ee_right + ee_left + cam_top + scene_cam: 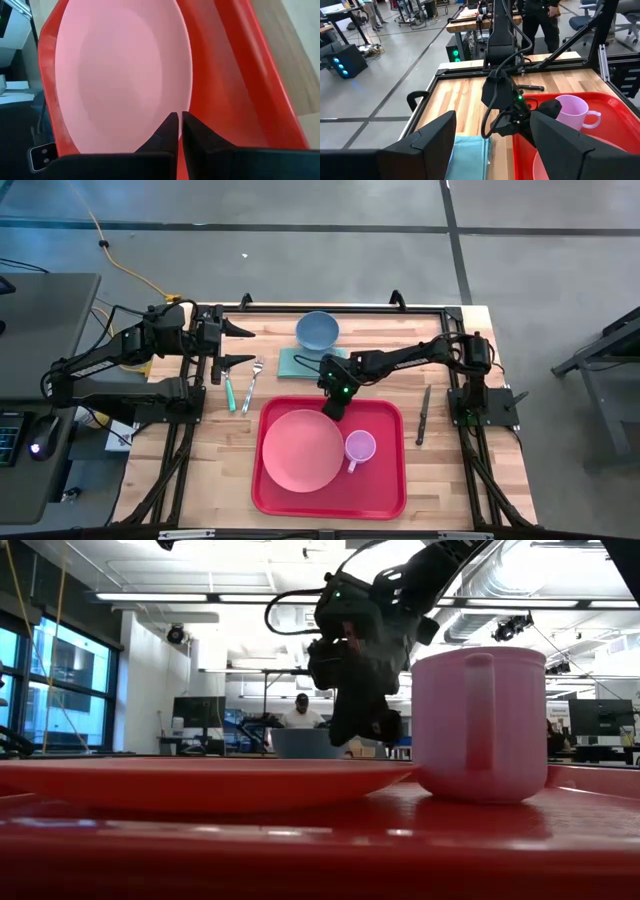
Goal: Set up tray
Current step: Adjust the purple mug
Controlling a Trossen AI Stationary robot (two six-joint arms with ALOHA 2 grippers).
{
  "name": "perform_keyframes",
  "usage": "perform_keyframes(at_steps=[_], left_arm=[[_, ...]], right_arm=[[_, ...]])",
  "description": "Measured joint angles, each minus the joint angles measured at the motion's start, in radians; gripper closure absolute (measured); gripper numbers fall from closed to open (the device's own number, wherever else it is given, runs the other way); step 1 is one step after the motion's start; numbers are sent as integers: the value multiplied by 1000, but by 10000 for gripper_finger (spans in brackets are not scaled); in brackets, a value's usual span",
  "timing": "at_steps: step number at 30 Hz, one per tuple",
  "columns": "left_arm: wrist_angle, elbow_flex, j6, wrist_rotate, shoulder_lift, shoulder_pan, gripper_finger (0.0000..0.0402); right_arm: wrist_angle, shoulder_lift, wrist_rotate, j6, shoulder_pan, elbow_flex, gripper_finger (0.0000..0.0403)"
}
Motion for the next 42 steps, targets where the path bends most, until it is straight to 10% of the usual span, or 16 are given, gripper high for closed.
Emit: perform_keyframes(at_steps=[23,42], left_arm=[[0,0,0,3,0,0,115],[-2,0,20,13,0,0,115]], right_arm=[[-125,-319,-168,-75,-6,0,402],[-603,-508,319,115,181,0,206]])
